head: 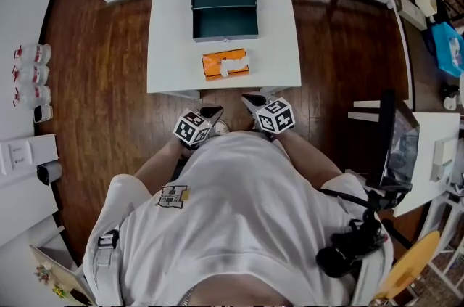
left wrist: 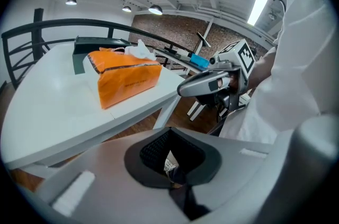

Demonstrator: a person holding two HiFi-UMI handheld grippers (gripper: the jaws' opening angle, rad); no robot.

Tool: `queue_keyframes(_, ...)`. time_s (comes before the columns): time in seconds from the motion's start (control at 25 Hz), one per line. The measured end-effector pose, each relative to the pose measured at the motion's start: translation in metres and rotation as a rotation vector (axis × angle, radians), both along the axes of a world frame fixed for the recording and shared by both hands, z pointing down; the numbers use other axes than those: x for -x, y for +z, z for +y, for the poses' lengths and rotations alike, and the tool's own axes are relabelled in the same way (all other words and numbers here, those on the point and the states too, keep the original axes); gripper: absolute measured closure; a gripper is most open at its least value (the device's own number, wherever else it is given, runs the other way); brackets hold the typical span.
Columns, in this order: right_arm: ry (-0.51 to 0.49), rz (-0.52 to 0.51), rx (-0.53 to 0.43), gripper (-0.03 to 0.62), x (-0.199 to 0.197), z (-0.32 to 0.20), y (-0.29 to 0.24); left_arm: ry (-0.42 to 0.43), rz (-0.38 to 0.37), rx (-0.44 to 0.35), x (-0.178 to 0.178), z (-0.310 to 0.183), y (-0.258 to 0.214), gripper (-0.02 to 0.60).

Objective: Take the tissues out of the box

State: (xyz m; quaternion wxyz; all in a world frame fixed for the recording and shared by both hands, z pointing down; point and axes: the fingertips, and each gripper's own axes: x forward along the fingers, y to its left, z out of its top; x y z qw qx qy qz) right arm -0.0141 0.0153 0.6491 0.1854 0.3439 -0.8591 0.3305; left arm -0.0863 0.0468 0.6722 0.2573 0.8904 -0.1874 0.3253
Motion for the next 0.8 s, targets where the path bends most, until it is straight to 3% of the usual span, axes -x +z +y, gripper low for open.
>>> queue_keyframes(0.8,-0.022,0.022,-0.002,0.594,-0.003,-0.002,-0.001,-0.006,0.015,-0.005,-0.009,-0.001,-0.002,0.581)
